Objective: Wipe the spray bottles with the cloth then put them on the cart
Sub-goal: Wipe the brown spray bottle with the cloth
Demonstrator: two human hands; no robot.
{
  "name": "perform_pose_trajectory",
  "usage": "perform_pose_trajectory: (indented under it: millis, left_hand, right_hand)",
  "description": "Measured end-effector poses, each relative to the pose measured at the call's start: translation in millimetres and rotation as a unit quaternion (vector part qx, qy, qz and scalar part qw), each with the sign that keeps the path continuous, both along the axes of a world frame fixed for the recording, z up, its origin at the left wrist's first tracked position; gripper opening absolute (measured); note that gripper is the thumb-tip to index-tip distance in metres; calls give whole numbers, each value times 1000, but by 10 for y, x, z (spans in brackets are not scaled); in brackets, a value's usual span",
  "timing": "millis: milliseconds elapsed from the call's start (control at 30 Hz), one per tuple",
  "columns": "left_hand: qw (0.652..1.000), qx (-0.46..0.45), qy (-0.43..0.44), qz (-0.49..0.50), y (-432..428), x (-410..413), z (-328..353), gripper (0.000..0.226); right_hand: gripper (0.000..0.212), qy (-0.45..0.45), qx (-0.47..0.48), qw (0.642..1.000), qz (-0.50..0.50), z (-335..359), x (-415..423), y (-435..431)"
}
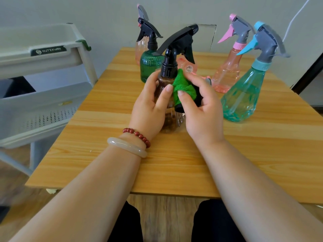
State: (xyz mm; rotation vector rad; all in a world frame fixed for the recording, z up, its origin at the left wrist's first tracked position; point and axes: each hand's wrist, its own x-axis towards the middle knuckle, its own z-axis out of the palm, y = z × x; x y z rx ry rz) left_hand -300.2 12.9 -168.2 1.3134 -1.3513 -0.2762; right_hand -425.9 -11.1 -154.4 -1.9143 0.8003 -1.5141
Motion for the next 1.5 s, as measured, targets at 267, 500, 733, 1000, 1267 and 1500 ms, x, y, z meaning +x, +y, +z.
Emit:
perform_pose_trajectory:
  millis: [267,500,733,1000,1267,1500]
  left_hand:
    - [1000,-12,9,0,11,-17,8,34]
    - [998,-12,-11,53,11,9,6,41]
    - [999,-18,35,22,85,-27,23,31]
    - [996,-49,-31,73,32,-8,-1,40]
    - [997,-56,7,45,90,-44,56,38]
    - [998,-56,12,2,95,-49,42,51]
  right_hand:
    - [35,12,-7,1000,-9,32,-23,65]
    - [27,39,148,988,-3,39,-45,-44]
    - [32,13,82,996,10,40,-5,17]
    - [32,-49,95,993,58,61,-8,19]
    - [26,40,154,987,27,28,-31,-40]
    - [31,-53,89,994,42,60,-5,68]
